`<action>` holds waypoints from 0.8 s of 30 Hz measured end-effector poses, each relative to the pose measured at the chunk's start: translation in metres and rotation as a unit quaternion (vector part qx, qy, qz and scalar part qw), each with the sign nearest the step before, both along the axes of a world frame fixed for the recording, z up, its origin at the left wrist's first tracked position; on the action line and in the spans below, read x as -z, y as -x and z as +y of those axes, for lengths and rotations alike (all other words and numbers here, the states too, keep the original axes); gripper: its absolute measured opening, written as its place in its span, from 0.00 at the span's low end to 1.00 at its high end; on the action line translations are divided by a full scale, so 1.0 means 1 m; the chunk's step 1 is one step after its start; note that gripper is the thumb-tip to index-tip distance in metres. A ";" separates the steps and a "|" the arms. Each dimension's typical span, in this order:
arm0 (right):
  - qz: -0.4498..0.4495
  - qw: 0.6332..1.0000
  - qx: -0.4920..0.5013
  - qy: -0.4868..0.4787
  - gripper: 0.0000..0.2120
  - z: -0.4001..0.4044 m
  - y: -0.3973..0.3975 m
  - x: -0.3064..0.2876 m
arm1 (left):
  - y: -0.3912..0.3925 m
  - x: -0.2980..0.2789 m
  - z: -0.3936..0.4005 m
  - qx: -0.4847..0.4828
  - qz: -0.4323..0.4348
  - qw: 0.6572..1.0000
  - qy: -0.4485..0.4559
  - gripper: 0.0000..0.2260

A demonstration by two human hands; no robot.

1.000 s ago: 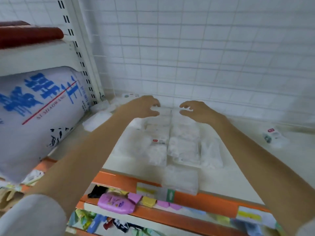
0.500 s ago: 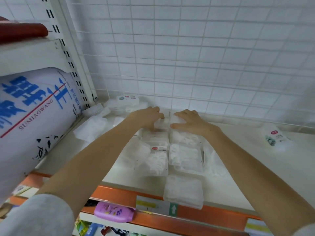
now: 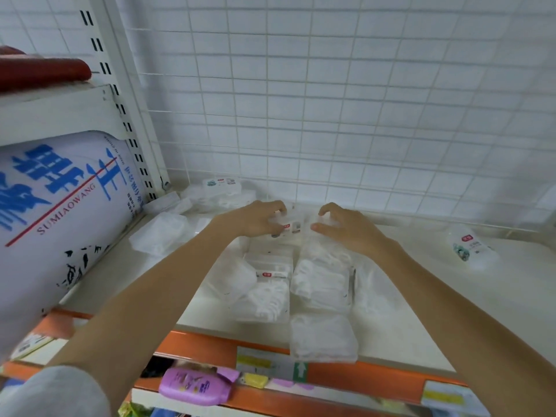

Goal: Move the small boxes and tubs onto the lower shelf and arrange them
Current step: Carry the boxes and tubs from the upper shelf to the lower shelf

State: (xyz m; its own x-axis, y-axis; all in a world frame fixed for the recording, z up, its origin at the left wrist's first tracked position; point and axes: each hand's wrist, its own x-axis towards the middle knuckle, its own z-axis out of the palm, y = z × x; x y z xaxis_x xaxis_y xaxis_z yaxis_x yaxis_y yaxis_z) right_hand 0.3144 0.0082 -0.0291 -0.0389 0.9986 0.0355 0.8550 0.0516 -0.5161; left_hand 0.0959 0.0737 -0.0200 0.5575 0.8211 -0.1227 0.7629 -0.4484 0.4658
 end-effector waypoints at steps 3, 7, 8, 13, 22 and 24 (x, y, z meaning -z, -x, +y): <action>0.136 0.989 0.048 -0.002 0.22 -0.006 -0.007 -0.011 | 0.002 -0.007 -0.001 -0.005 -0.104 0.994 0.046 0.16; 0.208 0.972 0.109 -0.020 0.24 -0.012 -0.008 -0.031 | 0.003 -0.020 -0.004 -0.022 -0.209 0.970 0.119 0.10; 0.224 0.967 0.118 -0.030 0.23 -0.013 -0.008 -0.034 | 0.002 -0.024 -0.006 -0.027 -0.230 0.963 0.137 0.10; 0.289 0.939 0.181 0.049 0.23 -0.021 -0.011 -0.042 | -0.006 -0.031 -0.020 -0.016 -0.239 0.952 0.193 0.12; 0.341 0.932 0.074 0.102 0.17 -0.036 -0.036 -0.038 | -0.007 -0.013 -0.034 0.021 -0.073 0.994 0.079 0.33; 0.312 0.945 0.063 0.077 0.17 -0.040 -0.038 -0.042 | -0.003 -0.012 -0.034 0.020 -0.067 0.997 0.022 0.33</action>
State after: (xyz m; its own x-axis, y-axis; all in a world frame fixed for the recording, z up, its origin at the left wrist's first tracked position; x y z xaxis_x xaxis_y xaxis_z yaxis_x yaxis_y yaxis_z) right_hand 0.3524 -0.0317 0.0132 0.0609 0.9891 -0.1340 0.3754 -0.1471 -0.9151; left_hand 0.0994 0.0396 -0.0079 0.6030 0.7936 -0.0807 0.6744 -0.4532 0.5829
